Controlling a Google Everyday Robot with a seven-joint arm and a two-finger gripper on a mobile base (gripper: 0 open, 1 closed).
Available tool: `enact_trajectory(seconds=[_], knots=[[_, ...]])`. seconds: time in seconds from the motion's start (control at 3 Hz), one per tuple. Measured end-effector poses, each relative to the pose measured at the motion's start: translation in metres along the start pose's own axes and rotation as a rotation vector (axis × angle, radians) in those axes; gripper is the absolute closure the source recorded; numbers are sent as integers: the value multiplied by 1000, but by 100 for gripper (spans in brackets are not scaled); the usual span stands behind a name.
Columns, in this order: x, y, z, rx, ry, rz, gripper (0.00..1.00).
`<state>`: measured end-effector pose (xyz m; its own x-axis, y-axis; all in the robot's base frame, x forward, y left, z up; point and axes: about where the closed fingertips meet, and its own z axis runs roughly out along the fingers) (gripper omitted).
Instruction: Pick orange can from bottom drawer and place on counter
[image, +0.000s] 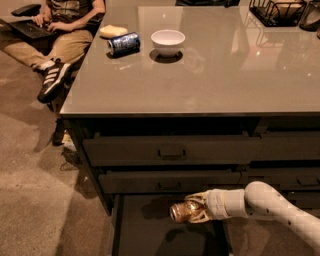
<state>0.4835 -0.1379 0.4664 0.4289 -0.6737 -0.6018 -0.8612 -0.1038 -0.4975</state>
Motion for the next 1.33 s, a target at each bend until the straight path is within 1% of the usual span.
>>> enact_trajectory(seconds=[0.33,0.67,1.0,1.33], knots=[[0,0,0,0,0,0,100],[-8,-16,-25,39,-28,8,100],[-29,-42,-71,87,-22,1,100],[-50,-70,-117,136,2,-18,100]])
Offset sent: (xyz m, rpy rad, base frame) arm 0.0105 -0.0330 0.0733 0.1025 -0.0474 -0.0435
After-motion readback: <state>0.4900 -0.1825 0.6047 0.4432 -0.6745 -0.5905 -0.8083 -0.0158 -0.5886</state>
